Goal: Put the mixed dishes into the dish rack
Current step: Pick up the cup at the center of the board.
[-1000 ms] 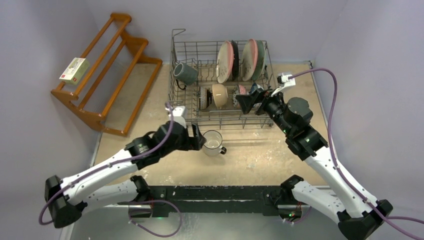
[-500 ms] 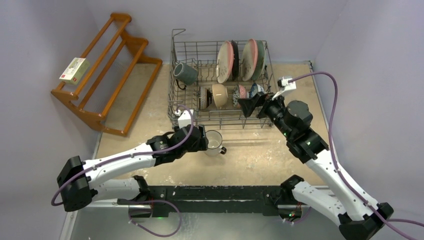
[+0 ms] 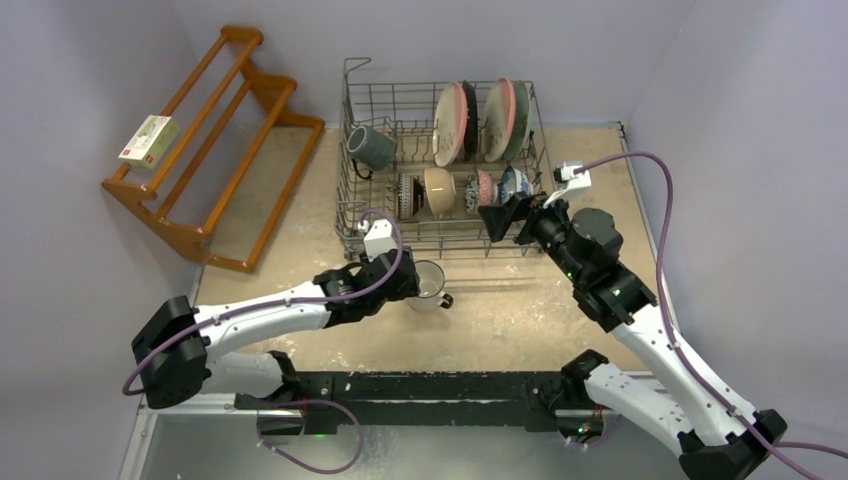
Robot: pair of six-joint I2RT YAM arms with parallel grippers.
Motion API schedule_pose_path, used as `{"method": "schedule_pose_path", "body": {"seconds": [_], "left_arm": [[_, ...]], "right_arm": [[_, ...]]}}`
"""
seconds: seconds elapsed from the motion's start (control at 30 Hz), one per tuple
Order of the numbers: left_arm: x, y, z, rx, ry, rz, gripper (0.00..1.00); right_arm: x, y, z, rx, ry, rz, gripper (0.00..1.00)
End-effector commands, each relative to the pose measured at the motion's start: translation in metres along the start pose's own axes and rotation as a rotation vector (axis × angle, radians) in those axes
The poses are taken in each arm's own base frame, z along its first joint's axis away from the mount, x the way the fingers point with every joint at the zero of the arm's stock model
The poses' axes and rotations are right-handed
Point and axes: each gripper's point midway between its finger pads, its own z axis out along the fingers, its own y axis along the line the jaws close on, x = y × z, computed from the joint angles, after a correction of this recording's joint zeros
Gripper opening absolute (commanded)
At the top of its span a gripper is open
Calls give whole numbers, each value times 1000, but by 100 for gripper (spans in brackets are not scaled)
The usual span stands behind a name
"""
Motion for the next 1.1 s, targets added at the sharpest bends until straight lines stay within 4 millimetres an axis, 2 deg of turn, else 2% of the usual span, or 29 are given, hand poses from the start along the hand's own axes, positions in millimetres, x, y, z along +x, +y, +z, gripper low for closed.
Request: {"method": "schedule_pose_path", "body": {"seconds": [0.0,0.63,0.97,1.07], "left_arm": [[-8,-10,4,10,-36,-21,53],[17,-3,15,-12,34,48,38],[25,-2,15,2,65,71,22],[27,-3,15,9,72,76,14]], "right_arm": [[-7,-2,-4,11,-28,-17,99],[2,-3,0,4,0,-31,99],[3,-2,0,-1,7,-30,99],[4,-2,0,0,9,-30,99]]}}
